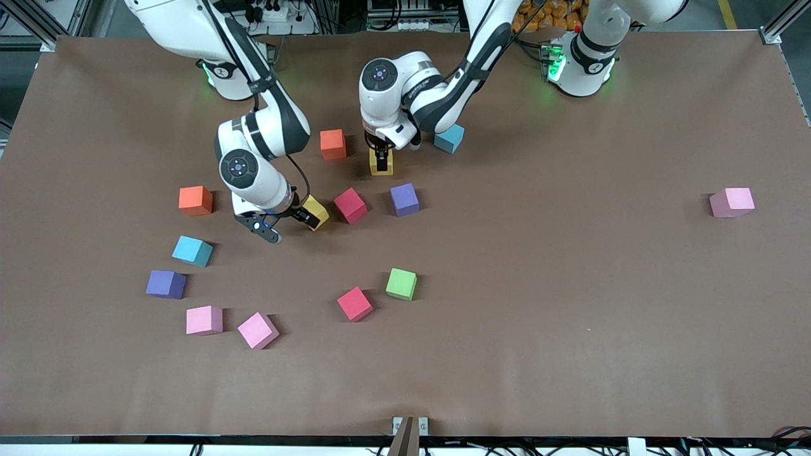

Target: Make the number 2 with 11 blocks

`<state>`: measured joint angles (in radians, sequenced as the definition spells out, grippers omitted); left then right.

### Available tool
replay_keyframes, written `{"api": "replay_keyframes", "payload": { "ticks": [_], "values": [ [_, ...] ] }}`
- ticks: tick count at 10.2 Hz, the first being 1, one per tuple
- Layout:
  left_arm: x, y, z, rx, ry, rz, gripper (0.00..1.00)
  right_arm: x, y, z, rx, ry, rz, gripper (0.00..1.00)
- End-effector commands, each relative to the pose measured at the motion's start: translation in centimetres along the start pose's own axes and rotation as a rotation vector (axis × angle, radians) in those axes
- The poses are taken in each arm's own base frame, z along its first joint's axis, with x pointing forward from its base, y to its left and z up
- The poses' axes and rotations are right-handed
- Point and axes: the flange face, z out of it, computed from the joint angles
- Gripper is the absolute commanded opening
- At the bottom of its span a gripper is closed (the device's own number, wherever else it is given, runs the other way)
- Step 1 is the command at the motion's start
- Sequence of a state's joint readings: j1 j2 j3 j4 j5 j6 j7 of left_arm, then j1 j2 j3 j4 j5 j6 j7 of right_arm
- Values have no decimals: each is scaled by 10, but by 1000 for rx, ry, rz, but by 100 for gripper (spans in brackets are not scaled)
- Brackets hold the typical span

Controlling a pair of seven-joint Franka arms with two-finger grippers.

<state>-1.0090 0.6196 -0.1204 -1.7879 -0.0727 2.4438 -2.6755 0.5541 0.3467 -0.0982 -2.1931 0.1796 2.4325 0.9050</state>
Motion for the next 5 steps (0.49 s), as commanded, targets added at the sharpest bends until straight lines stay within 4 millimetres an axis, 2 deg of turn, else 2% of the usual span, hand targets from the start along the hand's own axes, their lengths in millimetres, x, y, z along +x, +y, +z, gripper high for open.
{"api": "replay_keyframes", "payload": {
  "ticks": [1,3,5],
  "values": [
    [-7,-8,6,-12,7,6,100,-13,-5,2,8,0,29,100],
    [-6,-7,16,-17,1,13,100,-13,-5,12,3,2,40,100],
    [-2,-9,23,-15,6,19,100,-21,-12,21,7,14,49,100]
  ]
}}
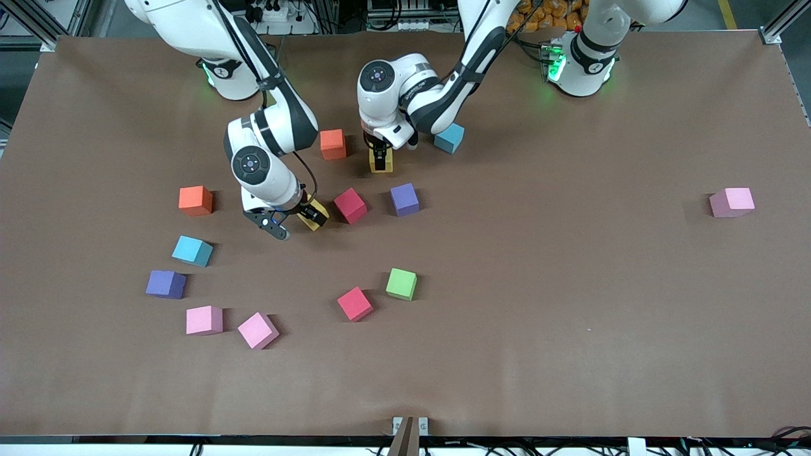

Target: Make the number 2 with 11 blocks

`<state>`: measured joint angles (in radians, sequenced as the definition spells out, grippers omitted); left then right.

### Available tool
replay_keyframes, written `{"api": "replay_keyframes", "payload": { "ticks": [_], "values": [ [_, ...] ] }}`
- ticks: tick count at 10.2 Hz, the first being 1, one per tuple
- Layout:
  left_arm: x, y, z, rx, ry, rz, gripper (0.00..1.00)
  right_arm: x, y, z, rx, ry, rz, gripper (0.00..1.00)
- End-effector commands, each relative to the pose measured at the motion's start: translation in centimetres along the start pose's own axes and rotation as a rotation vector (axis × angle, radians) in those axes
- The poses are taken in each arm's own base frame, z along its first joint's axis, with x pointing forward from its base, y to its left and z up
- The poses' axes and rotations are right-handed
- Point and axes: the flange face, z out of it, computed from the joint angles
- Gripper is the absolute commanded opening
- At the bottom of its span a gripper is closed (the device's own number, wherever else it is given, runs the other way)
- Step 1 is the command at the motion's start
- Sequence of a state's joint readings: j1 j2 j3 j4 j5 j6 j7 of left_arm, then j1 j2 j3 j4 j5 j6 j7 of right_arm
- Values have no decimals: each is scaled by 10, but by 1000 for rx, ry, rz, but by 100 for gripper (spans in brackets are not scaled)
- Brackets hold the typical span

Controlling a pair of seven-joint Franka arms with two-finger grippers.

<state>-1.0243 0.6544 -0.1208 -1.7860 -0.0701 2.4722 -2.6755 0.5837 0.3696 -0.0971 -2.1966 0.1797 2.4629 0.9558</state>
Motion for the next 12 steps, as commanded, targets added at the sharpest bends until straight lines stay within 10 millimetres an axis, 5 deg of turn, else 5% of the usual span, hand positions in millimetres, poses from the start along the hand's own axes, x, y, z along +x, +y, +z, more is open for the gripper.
{"api": "replay_keyframes", "payload": {
  "ticks": [1,2,3,4,5,10,12],
  "values": [
    [0,-1,4,-20,5,9,100,-9,-4,11,9,6,27,100],
    [-1,-1,3,-22,4,13,92,-8,-4,14,7,7,29,100],
    [-2,-3,2,-23,1,25,46,-8,-4,14,6,5,30,100],
    [-2,-2,2,-23,1,30,21,-7,-3,14,8,6,32,100],
    [-4,-1,-1,-25,-4,38,7,-5,-3,13,9,7,36,100],
    [-34,-11,-31,-45,-73,54,7,0,0,14,8,7,44,96],
    [-44,-24,-35,-41,-88,55,7,8,3,12,19,9,65,8]
  ]
}}
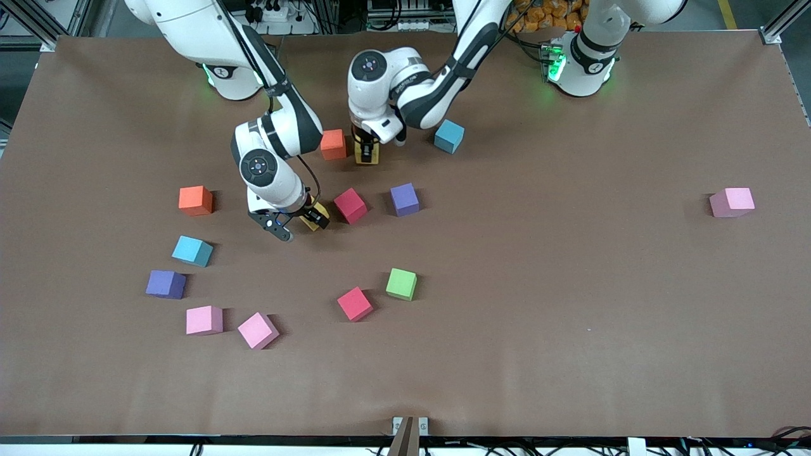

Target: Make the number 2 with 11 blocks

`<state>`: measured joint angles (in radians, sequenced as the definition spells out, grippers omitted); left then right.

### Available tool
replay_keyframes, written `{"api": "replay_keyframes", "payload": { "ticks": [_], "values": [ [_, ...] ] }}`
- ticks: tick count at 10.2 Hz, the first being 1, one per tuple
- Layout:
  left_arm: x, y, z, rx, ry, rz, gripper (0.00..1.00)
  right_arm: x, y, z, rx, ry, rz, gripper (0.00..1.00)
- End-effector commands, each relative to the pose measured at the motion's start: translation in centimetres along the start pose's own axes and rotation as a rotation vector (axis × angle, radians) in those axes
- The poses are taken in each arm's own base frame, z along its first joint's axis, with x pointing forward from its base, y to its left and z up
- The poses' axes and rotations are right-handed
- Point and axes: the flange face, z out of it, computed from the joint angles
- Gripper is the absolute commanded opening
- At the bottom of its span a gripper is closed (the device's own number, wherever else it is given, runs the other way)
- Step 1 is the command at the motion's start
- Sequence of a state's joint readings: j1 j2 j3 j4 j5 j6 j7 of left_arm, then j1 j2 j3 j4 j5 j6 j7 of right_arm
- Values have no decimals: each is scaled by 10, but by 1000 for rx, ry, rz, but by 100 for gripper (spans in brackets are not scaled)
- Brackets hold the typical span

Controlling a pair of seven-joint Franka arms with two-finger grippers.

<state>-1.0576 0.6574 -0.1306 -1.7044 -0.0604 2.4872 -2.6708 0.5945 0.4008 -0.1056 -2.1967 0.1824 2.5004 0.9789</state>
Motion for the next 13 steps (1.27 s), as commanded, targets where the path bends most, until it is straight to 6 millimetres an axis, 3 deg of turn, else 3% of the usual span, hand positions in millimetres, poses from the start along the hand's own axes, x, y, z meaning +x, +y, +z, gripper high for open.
{"api": "replay_keyframes", "payload": {
  "ticks": [1,4,6,10,13],
  "values": [
    [-6,-8,0,-3,0,-8,7,13,6,-3,42,-10,78,0],
    [-3,-11,17,9,20,-52,7,34,16,-23,70,-13,181,0],
    [-13,-5,21,5,1,-66,7,39,22,-29,69,-19,224,0],
    [-13,-3,34,21,7,-82,7,32,70,-31,45,-43,249,0],
    [-28,-12,42,21,-7,-67,7,26,103,-28,18,-69,327,0]
  ]
}}
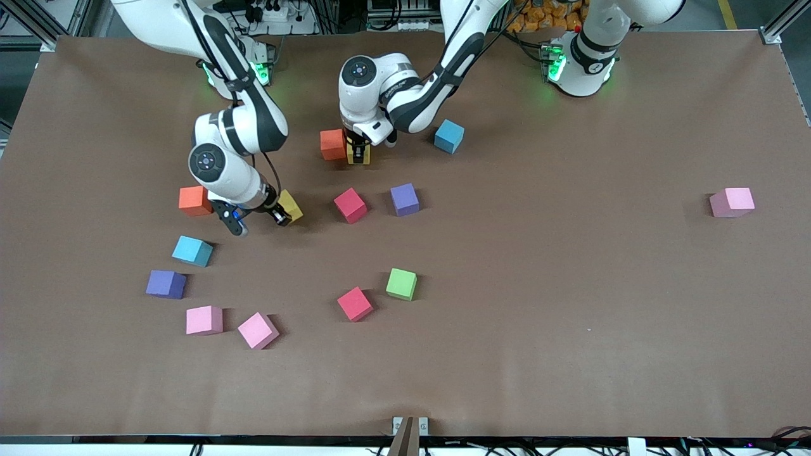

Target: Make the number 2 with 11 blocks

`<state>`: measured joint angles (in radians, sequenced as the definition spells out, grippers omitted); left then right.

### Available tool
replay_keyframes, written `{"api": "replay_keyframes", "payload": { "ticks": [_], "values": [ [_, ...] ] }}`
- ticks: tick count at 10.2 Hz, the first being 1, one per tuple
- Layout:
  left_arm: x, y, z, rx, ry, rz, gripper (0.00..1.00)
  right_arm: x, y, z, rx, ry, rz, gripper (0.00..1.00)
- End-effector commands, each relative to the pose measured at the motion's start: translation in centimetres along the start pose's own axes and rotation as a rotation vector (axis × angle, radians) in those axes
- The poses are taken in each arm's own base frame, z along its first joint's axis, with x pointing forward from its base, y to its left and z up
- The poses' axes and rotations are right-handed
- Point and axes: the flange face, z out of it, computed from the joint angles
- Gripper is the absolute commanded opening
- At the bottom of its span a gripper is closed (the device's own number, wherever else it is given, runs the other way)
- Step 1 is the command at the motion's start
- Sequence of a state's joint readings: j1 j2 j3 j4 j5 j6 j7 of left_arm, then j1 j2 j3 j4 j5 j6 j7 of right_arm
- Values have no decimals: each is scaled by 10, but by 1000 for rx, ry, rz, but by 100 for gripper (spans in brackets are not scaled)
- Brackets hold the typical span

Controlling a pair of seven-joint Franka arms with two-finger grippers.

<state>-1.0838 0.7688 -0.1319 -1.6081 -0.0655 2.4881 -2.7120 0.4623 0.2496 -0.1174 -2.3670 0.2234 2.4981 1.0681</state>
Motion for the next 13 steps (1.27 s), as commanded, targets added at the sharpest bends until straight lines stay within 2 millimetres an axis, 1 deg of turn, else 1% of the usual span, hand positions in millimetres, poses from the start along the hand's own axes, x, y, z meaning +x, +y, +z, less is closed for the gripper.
{"api": "replay_keyframes", "payload": {
  "ticks": [1,3,4,5,6,8,9,11,13],
  "values": [
    [-13,-6,2,-1,-15,-35,7,-12,32,-9,-19,-33,105,0],
    [-14,-8,2,-2,-15,-29,7,-19,40,-9,-41,-41,232,0],
    [-14,-8,2,-3,-15,-26,7,-24,46,-11,-42,-43,244,0],
    [-14,-7,2,-5,-14,-26,8,-27,58,-12,-45,-47,248,0],
    [-13,-7,4,-3,-12,-25,8,-33,71,-8,-60,-53,256,0],
    [-17,-5,4,-6,-21,-27,8,-43,87,-3,-75,-55,289,0],
    [-19,-4,3,-7,-24,-27,8,-50,89,-4,-78,-54,301,0],
    [-18,-3,4,-8,-23,-25,8,-61,92,2,-91,-49,305,0],
    [-18,-3,4,-11,-22,0,10,-64,95,5,-96,-47,303,0]
  ]
}}
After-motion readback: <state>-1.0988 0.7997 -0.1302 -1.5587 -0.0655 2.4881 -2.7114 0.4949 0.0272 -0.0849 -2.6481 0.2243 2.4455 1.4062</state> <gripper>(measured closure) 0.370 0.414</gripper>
